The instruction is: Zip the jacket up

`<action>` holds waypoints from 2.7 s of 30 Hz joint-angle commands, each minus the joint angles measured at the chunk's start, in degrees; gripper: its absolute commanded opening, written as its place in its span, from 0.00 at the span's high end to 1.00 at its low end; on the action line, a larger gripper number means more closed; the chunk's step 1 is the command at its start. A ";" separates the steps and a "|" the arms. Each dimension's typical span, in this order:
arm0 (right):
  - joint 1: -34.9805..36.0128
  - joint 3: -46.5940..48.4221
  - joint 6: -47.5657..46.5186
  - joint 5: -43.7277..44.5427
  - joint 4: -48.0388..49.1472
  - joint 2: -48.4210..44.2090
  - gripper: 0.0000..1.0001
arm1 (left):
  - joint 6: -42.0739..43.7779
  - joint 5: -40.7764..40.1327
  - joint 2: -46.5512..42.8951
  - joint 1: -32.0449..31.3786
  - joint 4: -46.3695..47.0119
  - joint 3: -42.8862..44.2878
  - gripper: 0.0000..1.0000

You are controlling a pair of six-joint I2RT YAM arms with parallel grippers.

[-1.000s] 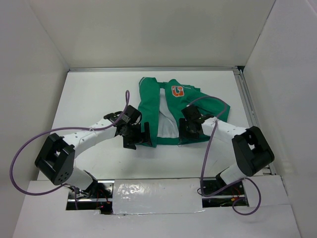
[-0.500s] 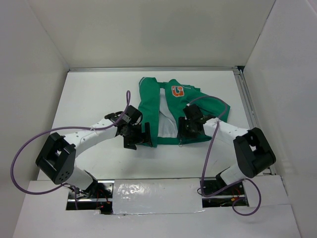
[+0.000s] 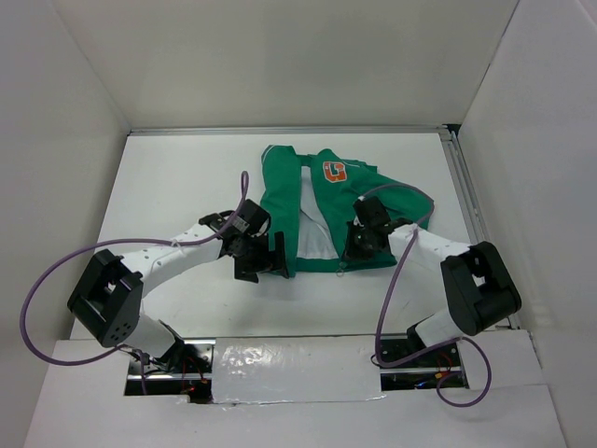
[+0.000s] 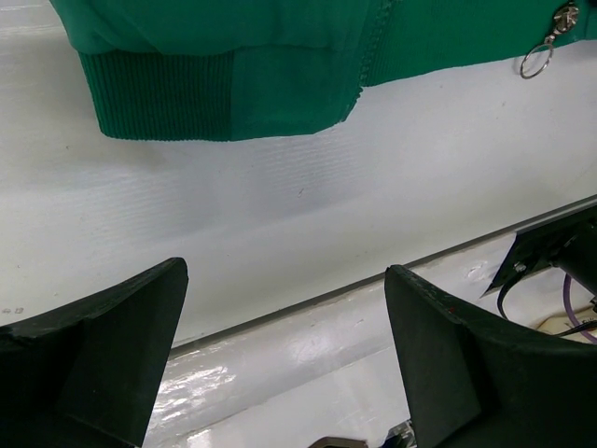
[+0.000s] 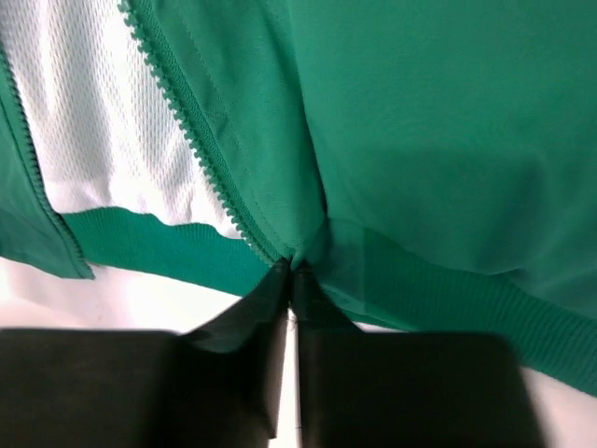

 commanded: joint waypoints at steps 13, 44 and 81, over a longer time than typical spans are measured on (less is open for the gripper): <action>-0.35 0.53 -2.69 -3.29 -2.64 -13.07 1.00 | 0.61 -6.58 9.56 -0.45 -4.93 10.45 0.01; -2.63 -3.25 -3.49 -5.50 -2.72 -15.45 1.00 | -2.99 -14.06 30.33 -2.65 -8.80 20.92 0.59; -9.67 -14.40 6.61 -40.92 34.17 -33.45 1.00 | -5.00 2.38 -1.85 -4.93 17.82 14.59 1.00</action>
